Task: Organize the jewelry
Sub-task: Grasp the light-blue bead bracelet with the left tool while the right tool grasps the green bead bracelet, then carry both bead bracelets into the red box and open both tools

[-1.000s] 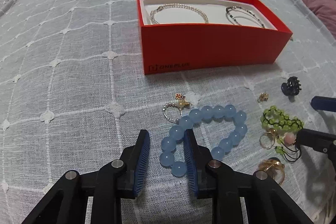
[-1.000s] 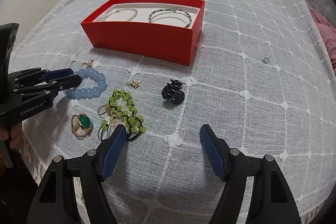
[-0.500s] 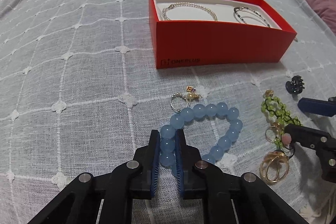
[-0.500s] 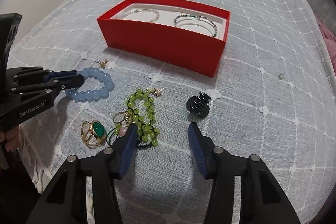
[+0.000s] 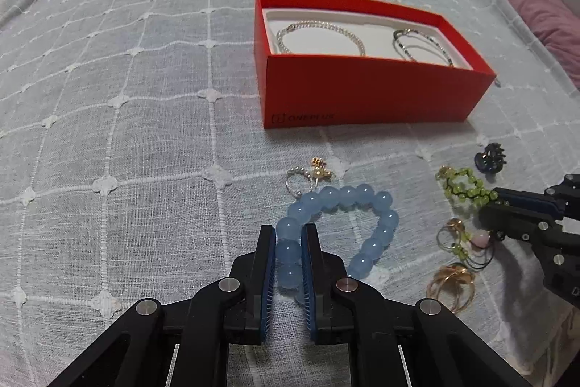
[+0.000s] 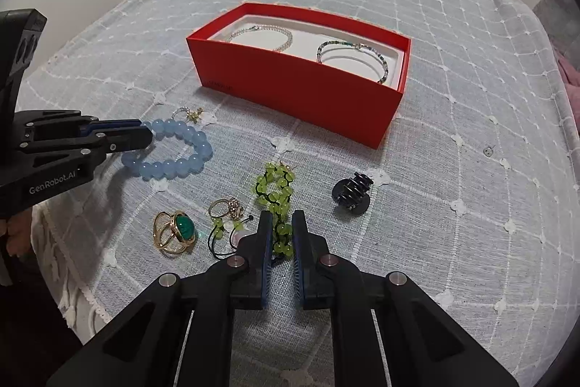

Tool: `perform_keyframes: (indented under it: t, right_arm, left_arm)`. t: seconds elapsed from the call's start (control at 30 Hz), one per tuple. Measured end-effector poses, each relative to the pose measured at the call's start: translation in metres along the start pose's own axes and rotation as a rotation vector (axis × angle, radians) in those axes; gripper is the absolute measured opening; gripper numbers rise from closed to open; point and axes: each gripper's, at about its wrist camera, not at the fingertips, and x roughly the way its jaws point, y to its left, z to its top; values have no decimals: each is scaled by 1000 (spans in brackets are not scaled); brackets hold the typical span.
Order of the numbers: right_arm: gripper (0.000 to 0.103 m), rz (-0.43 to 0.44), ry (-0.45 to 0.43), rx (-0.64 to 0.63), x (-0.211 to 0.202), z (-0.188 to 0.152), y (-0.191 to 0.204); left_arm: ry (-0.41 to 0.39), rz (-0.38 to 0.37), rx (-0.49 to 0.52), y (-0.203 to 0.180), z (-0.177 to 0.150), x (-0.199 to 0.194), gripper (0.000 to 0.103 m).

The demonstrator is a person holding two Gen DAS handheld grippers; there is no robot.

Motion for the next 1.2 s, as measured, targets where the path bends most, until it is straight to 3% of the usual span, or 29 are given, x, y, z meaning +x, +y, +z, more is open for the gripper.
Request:
perform_keyframes:
  t: [0.7, 1.2]
  right_arm:
    - [11, 3, -107, 57, -35, 22, -14]
    - [11, 19, -223, 107, -57, 58, -35]
  left_arm:
    - [-115, -95, -55, -7, 28, -39, 9]
    - [-251, -204, -96, -27, 75, -63, 9]
